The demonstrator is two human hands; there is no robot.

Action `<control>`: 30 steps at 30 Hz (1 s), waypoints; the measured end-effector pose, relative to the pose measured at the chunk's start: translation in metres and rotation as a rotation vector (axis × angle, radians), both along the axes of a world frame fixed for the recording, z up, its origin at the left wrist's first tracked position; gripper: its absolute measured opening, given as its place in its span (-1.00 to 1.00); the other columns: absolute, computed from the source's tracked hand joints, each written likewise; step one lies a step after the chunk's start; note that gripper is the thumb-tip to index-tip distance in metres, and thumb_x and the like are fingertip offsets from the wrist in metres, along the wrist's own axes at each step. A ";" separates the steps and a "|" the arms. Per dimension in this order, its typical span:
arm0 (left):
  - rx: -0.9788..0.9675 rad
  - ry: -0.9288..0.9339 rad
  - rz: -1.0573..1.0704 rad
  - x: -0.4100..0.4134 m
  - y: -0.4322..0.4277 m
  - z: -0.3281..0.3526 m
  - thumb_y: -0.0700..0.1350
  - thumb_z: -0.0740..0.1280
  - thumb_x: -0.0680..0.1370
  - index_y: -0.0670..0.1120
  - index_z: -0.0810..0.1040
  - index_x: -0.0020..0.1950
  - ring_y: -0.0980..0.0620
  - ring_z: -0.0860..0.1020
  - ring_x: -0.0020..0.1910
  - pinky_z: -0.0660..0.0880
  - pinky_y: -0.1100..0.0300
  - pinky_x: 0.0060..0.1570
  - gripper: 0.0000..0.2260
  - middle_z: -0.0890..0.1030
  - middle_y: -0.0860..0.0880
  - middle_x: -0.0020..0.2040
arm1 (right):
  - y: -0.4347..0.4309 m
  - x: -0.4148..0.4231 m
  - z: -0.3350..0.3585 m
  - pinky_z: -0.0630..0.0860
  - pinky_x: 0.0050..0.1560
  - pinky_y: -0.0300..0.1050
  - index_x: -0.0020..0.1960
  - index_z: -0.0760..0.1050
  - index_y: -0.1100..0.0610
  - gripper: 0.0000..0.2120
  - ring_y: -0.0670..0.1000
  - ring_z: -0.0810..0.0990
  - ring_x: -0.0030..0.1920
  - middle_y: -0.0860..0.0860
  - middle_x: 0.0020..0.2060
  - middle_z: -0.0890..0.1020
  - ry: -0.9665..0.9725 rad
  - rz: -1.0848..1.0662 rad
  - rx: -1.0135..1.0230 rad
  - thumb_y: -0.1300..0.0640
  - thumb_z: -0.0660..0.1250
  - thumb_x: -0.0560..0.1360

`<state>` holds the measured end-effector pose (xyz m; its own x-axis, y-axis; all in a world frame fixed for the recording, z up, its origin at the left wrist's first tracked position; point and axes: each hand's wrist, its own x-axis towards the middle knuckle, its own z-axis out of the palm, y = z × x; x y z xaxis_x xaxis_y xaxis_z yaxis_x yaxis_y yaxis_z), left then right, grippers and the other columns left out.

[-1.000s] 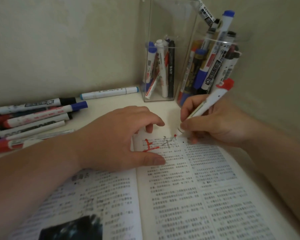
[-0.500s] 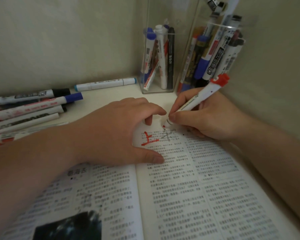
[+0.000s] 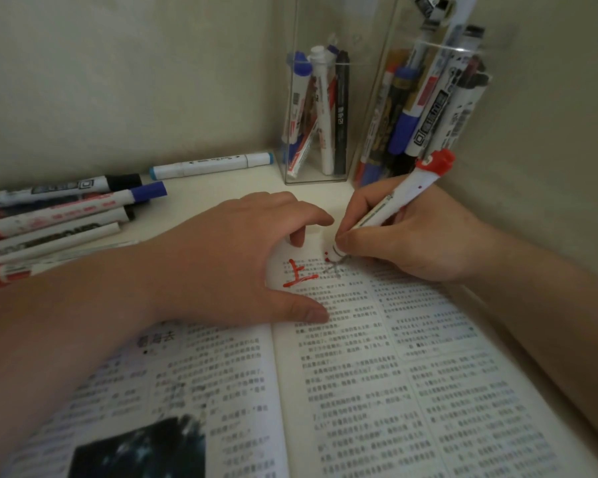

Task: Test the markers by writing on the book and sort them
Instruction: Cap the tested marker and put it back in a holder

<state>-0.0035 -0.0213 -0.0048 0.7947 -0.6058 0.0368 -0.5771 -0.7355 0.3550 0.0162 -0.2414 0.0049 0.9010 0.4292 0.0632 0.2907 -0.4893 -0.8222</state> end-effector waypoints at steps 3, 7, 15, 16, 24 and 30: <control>0.002 -0.002 0.000 0.000 0.000 0.000 0.59 0.27 0.25 0.40 0.13 0.42 0.46 0.29 0.14 0.27 0.46 -0.04 -0.20 0.34 0.38 0.09 | 0.000 -0.002 0.002 0.44 -0.39 -0.32 -0.21 0.70 0.21 -0.94 -0.10 0.59 -0.41 0.05 -0.40 0.68 0.045 0.056 0.026 0.31 0.52 0.43; -0.003 -0.004 -0.002 0.000 0.001 0.000 0.59 0.28 0.25 0.38 0.15 0.43 0.46 0.29 0.15 0.27 0.47 -0.02 -0.19 0.34 0.39 0.10 | -0.002 0.001 0.000 0.39 -0.44 -0.34 -0.21 0.67 0.28 -0.95 -0.08 0.54 -0.47 0.08 -0.46 0.63 0.105 0.024 0.111 0.36 0.49 0.43; -0.005 0.012 0.003 0.001 0.001 0.000 0.60 0.26 0.24 0.42 0.13 0.41 0.46 0.29 0.16 0.28 0.45 -0.03 -0.20 0.34 0.40 0.10 | -0.001 0.000 0.003 0.45 -0.38 -0.27 -0.21 0.68 0.24 -0.94 -0.07 0.57 -0.42 0.07 -0.42 0.65 0.088 0.065 0.021 0.33 0.51 0.44; -0.005 0.012 0.002 0.000 0.001 0.000 0.60 0.26 0.23 0.42 0.13 0.41 0.47 0.29 0.16 0.28 0.44 -0.03 -0.20 0.34 0.41 0.10 | -0.001 -0.001 0.003 0.46 -0.37 -0.25 -0.21 0.67 0.25 -0.94 -0.06 0.58 -0.40 0.08 -0.41 0.66 0.077 0.056 0.003 0.33 0.52 0.43; -0.006 -0.005 -0.004 -0.001 0.000 0.000 0.57 0.29 0.26 0.40 0.15 0.41 0.51 0.26 0.16 0.27 0.54 0.00 -0.21 0.32 0.43 0.10 | -0.003 0.004 0.002 0.38 -0.49 -0.26 -0.23 0.56 0.37 -0.89 -0.07 0.47 -0.50 0.04 -0.51 0.54 0.102 -0.055 -0.006 0.36 0.45 0.43; -0.004 0.003 -0.004 0.000 0.000 0.000 0.58 0.28 0.25 0.40 0.15 0.42 0.53 0.25 0.15 0.28 0.48 -0.05 -0.21 0.31 0.43 0.09 | -0.004 0.004 -0.001 0.38 -0.48 -0.30 -0.20 0.62 0.29 -0.91 -0.07 0.52 -0.49 0.05 -0.46 0.61 0.116 -0.027 0.046 0.30 0.49 0.45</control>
